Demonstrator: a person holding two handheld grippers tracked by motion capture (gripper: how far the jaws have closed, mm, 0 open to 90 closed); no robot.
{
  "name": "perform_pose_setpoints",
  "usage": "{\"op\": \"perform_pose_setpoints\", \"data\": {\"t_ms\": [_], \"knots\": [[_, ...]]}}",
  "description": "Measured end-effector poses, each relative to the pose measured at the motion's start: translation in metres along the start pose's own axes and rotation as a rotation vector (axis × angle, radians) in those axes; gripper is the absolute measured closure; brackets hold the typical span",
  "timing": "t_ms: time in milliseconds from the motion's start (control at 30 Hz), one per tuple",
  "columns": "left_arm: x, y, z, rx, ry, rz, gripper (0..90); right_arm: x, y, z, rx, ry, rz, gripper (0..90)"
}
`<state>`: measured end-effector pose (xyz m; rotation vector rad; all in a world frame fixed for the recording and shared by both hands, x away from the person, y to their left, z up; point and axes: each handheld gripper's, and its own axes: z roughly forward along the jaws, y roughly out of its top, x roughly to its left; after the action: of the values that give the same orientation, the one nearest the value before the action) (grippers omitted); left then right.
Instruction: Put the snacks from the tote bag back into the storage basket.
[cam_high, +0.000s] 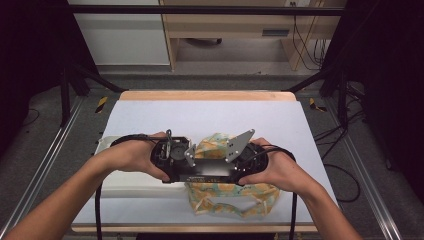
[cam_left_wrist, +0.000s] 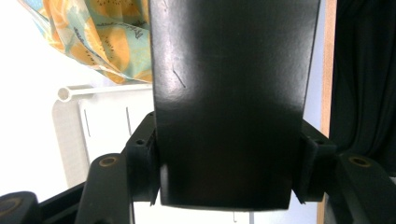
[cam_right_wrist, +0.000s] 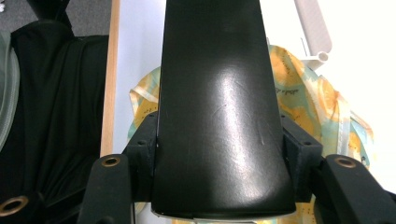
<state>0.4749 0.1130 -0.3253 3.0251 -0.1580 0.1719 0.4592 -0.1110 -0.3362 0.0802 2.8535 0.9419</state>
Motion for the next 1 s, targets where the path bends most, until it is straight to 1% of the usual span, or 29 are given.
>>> {"op": "perform_pose_setpoints", "data": {"t_ms": [67,167,333,400,567,600,667,800,833,933,1000], "knots": [[0.0,0.0,0.0,0.0,-0.001,0.002,40.7,0.0,0.0,0.0,0.0,0.002,-0.002,43.5],[0.0,0.0,0.0,-0.002,0.001,-0.01,40.7,-0.001,0.0,0.001,-0.002,0.002,0.006,43.5],[0.001,0.002,0.001,-0.008,0.005,-0.011,41.9,-0.001,-0.001,0.0,0.0,0.002,0.005,43.3],[0.001,0.002,0.002,-0.012,0.008,-0.017,42.7,0.0,-0.002,0.0,0.005,0.0,0.005,43.2],[-0.001,0.004,0.005,-0.001,0.022,-0.014,43.3,0.001,-0.004,0.003,0.025,-0.01,-0.005,42.7],[-0.001,0.004,0.005,-0.002,0.02,-0.018,43.3,0.001,-0.004,0.003,0.027,-0.013,-0.006,42.6],[-0.001,0.004,0.005,0.0,0.015,-0.011,43.4,0.001,-0.005,0.004,0.024,-0.007,-0.007,42.5],[-0.002,0.002,0.005,-0.01,0.011,-0.015,43.5,0.001,-0.005,0.004,0.02,0.001,-0.004,41.9],[-0.002,0.002,0.005,-0.011,0.012,-0.014,43.5,0.0,-0.005,0.004,0.02,0.004,-0.004,41.1],[-0.001,0.0,0.008,0.005,0.0,-0.008,43.6,-0.001,-0.004,0.004,0.025,-0.005,0.015,34.7],[-0.001,-0.002,0.01,0.01,-0.006,-0.003,43.6,-0.001,-0.005,0.004,0.025,-0.004,0.011,32.0]]}}
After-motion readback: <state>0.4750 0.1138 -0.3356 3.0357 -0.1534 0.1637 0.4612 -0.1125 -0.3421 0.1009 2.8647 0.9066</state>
